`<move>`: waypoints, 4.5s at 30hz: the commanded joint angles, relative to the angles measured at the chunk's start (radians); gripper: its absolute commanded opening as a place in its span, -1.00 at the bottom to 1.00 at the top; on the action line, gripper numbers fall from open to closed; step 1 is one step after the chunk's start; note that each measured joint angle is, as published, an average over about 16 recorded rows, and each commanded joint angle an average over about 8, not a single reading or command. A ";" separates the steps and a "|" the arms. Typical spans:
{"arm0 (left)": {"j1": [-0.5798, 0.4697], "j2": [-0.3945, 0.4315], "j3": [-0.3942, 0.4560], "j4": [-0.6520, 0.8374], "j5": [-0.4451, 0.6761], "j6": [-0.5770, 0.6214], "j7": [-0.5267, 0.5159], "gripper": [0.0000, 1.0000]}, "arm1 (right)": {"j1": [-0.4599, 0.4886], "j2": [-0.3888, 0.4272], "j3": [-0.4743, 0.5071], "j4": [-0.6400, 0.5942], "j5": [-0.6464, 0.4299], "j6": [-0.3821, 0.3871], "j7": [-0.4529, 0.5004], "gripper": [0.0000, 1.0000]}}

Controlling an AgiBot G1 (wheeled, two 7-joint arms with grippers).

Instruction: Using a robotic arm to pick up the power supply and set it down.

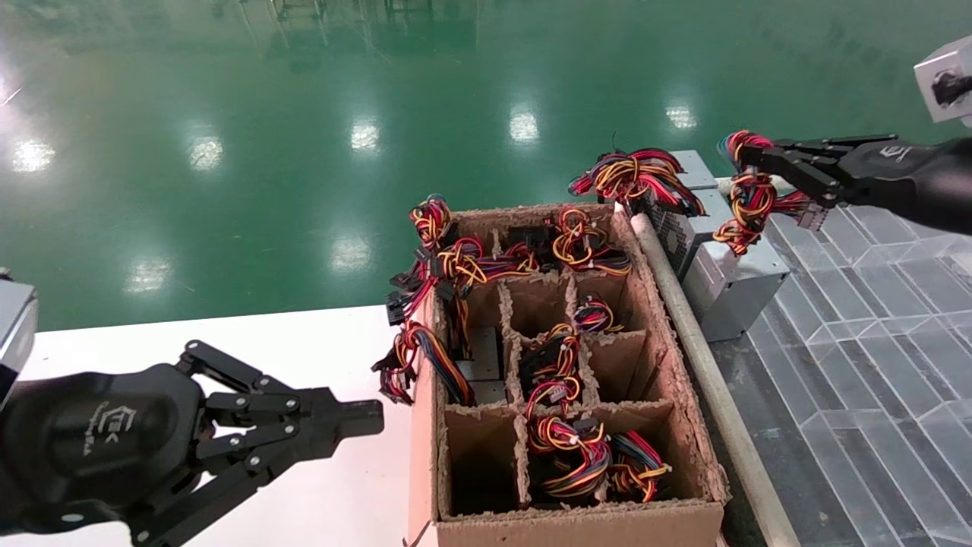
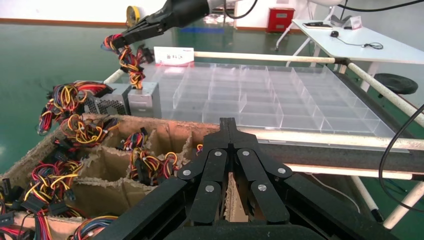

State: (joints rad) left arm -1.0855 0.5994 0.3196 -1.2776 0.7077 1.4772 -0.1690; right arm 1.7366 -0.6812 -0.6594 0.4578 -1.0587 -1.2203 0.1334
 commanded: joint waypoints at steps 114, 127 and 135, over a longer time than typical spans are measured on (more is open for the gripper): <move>0.000 -0.001 0.003 0.000 -0.002 -0.001 0.001 1.00 | -0.675 0.072 0.387 0.841 0.335 -0.280 0.057 1.00; 0.000 -0.001 0.003 0.000 -0.002 -0.001 0.001 1.00 | -0.665 0.071 0.382 0.829 0.331 -0.276 0.055 1.00; 0.000 -0.001 0.003 0.000 -0.002 -0.001 0.001 1.00 | -0.663 0.070 0.380 0.826 0.329 -0.276 0.055 1.00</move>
State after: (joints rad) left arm -1.0860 0.5982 0.3225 -1.2772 0.7055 1.4758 -0.1676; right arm 1.0737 -0.6108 -0.2788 1.2844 -0.7295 -1.4960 0.1880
